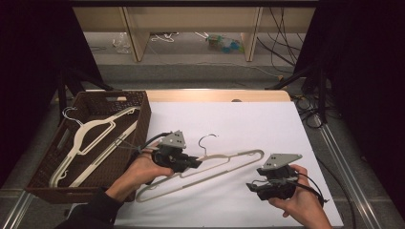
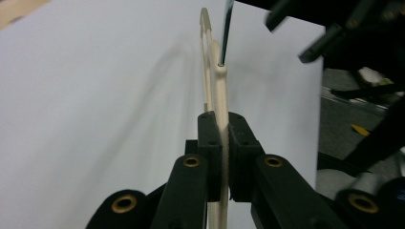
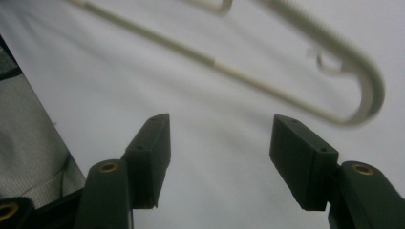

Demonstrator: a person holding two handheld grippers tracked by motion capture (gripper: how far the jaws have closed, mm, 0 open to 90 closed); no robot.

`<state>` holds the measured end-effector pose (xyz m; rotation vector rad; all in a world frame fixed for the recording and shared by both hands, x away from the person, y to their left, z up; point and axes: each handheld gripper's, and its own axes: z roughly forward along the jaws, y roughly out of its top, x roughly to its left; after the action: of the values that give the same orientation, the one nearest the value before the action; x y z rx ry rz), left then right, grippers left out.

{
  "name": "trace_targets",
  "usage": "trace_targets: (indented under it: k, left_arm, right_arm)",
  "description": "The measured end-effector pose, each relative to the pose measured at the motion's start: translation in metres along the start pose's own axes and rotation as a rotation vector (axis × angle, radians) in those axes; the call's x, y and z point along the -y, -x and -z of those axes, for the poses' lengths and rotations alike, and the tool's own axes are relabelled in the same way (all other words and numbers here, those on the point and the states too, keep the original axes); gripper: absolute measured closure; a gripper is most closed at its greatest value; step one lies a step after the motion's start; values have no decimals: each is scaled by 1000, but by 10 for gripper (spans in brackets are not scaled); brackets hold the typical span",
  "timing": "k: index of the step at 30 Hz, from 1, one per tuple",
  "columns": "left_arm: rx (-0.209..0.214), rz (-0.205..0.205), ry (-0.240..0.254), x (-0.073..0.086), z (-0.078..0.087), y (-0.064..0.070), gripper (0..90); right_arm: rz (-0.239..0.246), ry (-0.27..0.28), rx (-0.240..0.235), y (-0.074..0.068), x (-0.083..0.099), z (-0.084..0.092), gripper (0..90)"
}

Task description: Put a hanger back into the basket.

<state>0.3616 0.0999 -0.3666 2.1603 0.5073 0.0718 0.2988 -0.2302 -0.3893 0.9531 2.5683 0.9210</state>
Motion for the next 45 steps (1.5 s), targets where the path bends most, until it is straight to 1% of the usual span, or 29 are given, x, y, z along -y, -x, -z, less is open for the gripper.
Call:
trace_targets:
  k: [1, 2, 3, 4, 6, 7, 8, 9, 14, 15, 16, 20, 22, 23, 24, 25, 27, 31, 32, 34, 36, 37, 38, 39, 40, 41, 42, 44, 45]
  left_arm:
    - [-12, 6, 7, -2, 5, -2, 861]
    - [-20, 18, 14, -4, 11, -3, 861]
    - [-29, 22, 16, -5, 16, -4, 861]
    - [-42, 31, 18, -7, 21, -3, 861]
    - [-45, 31, 17, -9, 28, -4, 861]
    - [-54, 34, 19, -11, 32, -4, 861]
    - [-63, 41, 15, -13, 36, -3, 861]
    - [-67, 45, 18, -14, 39, -3, 861]
    - [-68, 40, 37, -21, 56, 0, 860]
    - [-79, 39, 37, -23, 61, 1, 860]
    - [-83, 40, 40, -25, 67, 0, 860]
    - [-117, 36, 56, -30, 87, -3, 860]
    - [-138, 37, 53, -31, 98, -5, 860]
    - [-150, 43, 56, -31, 102, -6, 860]
    - [-162, 41, 47, -31, 110, -9, 860]
    - [-174, 42, 50, -30, 116, -12, 860]
    - [-204, 45, 53, -29, 127, -16, 860]
    - [-266, 60, 44, -24, 149, -28, 860]
    - [-274, 53, 35, -22, 155, -31, 860]
    - [-300, 60, 39, -19, 165, -37, 860]
    - [-316, 90, 48, -14, 175, -45, 860]
    - [-331, 116, 60, -11, 179, -49, 860]
    - [-337, 112, 51, -8, 186, -54, 861]
    - [-356, 132, 66, -5, 190, -57, 861]
    - [-367, 135, 58, -3, 196, -62, 861]
    - [-388, 145, 64, 0, 202, -66, 861]
    - [-402, 156, 68, 2, 207, -70, 861]
    - [-427, 187, 86, 8, 216, -77, 861]
    - [-436, 189, 79, 12, 221, -81, 861]
  right_arm:
    - [6, -8, -8, 0, 4, -1, 405]
    - [-12, -15, -15, -1, 7, -1, 405]
    - [-20, -13, -16, -2, 11, -2, 405]
    - [-13, -2, -7, -1, 14, -3, 403]
    - [-21, -1, -10, -1, 19, -4, 400]
    - [-47, -14, -19, -2, 21, -3, 399]
    - [-30, -14, -16, -2, 24, -5, 398]
    - [-31, 1, -10, -3, 26, -8, 398]
    - [-32, -23, -27, -5, 30, -11, 393]
    - [-52, -35, -35, -6, 30, -11, 392]
    - [-28, -15, -23, -6, 31, -13, 390]
    - [-45, -39, -39, -8, 31, -12, 389]
    - [-29, -11, -21, -8, 33, -14, 387]
    - [-35, -30, -30, -8, 33, -13, 385]
    - [-47, -36, -34, -9, 33, -13, 385]
    - [-31, -17, -26, -8, 35, -16, 384]
    - [-31, -32, -30, -8, 36, -15, 381]
    - [-37, -17, -22, -9, 38, -18, 374]
    - [-36, -24, -26, -9, 38, -17, 371]
    - [-35, -28, -29, -9, 38, -17, 366]
    - [-60, -31, -28, -11, 39, -18, 349]
    - [-40, -22, -23, -9, 40, -20, 350]
    - [-38, -39, -34, -9, 40, -20, 350]
    - [-58, -47, -34, -10, 40, -20, 350]
    - [-72, -53, -39, -11, 39, -20, 349]
    - [-53, -45, -32, -10, 40, -21, 348]
    - [-51, -44, -32, -10, 40, -21, 347]
    - [-72, -53, -37, -11, 39, -20, 336]
    - [-73, -50, -35, -11, 39, -20, 326]
